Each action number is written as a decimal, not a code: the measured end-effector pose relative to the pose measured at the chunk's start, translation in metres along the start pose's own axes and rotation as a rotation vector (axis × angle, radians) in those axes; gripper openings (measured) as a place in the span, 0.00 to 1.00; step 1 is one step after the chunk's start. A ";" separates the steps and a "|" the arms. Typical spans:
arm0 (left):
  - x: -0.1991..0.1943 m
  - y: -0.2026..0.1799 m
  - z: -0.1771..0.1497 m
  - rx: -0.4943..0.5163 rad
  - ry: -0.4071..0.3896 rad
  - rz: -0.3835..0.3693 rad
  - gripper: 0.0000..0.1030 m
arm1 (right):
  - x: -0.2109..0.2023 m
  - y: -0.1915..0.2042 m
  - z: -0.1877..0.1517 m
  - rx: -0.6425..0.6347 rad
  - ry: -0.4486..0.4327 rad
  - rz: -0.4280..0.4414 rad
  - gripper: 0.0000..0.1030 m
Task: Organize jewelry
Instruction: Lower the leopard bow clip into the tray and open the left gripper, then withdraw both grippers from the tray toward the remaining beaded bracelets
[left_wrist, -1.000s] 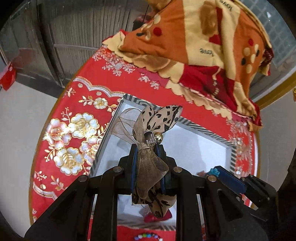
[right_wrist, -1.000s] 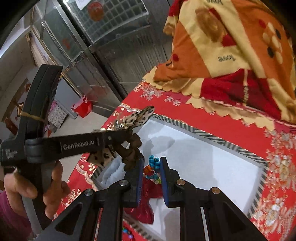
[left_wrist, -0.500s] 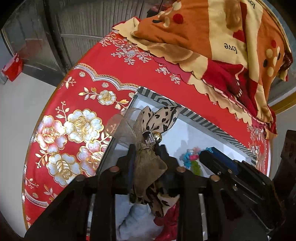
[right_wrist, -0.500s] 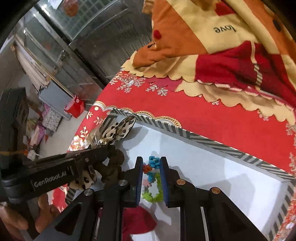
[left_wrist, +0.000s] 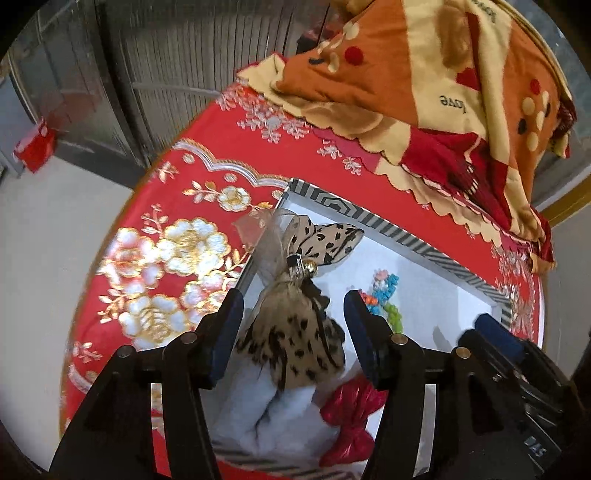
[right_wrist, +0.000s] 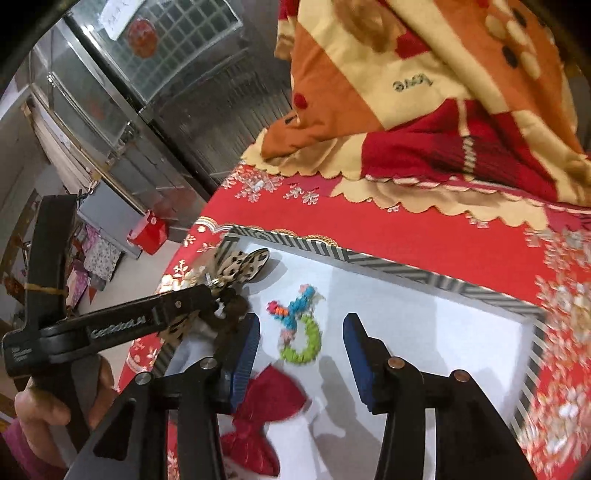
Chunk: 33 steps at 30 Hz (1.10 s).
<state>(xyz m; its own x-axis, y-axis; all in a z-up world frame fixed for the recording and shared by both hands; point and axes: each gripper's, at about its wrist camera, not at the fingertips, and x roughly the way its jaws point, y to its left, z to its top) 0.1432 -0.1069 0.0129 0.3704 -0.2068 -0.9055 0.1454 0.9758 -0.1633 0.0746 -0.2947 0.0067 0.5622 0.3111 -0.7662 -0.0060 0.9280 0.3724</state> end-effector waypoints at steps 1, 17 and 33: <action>-0.006 0.000 -0.003 0.004 -0.012 0.008 0.55 | -0.007 0.003 -0.003 -0.003 -0.008 -0.007 0.44; -0.086 -0.010 -0.060 0.083 -0.120 0.014 0.55 | -0.088 0.040 -0.057 -0.034 -0.073 -0.115 0.44; -0.136 -0.010 -0.138 0.180 -0.139 -0.018 0.55 | -0.154 0.059 -0.143 -0.039 -0.104 -0.223 0.46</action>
<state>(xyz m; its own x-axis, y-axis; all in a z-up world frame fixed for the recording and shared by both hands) -0.0354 -0.0785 0.0830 0.4871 -0.2436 -0.8387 0.3098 0.9461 -0.0949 -0.1307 -0.2590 0.0715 0.6350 0.0765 -0.7687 0.0973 0.9792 0.1778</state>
